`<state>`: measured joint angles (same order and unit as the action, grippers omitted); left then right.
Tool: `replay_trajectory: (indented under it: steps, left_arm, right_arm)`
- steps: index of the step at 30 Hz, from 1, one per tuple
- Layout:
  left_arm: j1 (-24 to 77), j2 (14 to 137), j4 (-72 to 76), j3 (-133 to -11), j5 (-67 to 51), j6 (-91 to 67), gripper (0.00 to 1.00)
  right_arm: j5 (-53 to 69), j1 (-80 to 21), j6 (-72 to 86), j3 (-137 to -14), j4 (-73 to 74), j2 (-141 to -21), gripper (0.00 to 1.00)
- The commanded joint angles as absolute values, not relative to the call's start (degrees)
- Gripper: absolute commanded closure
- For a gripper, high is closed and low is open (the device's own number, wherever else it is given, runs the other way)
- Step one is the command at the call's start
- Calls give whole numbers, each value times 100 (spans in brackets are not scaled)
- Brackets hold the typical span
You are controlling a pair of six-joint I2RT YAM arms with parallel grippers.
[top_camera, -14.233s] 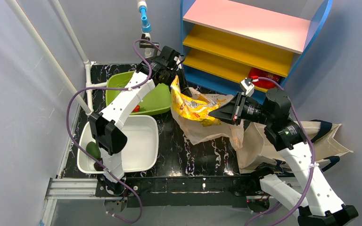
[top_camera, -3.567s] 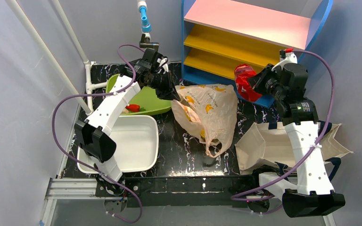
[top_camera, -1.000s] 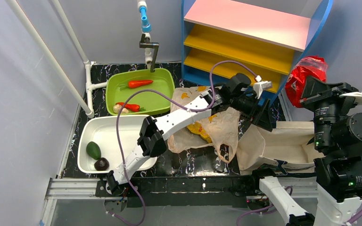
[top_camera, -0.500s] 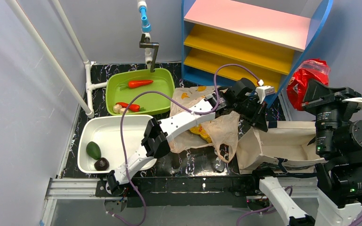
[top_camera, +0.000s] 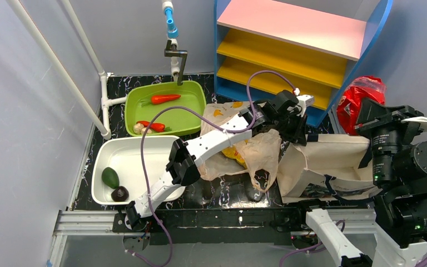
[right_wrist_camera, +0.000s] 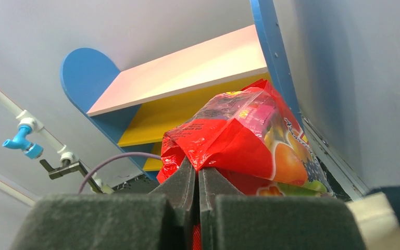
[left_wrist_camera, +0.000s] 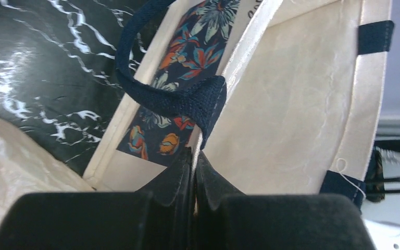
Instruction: Place the food into the grocery bag and tie it
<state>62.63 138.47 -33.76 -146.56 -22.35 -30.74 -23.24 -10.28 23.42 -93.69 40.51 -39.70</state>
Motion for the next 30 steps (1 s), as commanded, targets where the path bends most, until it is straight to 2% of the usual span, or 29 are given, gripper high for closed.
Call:
replay_trajectory:
  steps: [1, 7, 10, 15, 21, 26, 30]
  left_arm:
    - [5977, 13406, -3810, -14876, -1262, -3178, 100]
    - [5834, 13498, -3923, -15140, -1150, -3220, 100]
    - [5765, 13558, -3891, -15216, -1419, -3307, 100]
    - [5734, 13580, -3779, -15304, -1919, -3274, 100]
    - [5734, 13584, -3586, -15241, -2403, -3371, 100]
    - [5733, 13570, -3555, -15197, -2514, -3424, 100]
    - [5731, 13533, -3498, -15172, -2583, -3475, 100]
  right_arm:
    - [-2717, -1038, 2458, -9767, 3792, -3778, 99]
    - [-3530, -1042, 3483, -9569, 4817, -3424, 99]
    - [-3811, -1037, 3799, -9009, 4916, -3080, 99]
    - [-4091, -1038, 3770, -8171, 4015, -2662, 99]
    - [-3814, -1044, 3409, -8231, 3047, -2943, 99]
    - [-3806, -1040, 3342, -8428, 3011, -3119, 99]
    - [-4033, -1037, 3499, -8073, 3165, -2969, 99]
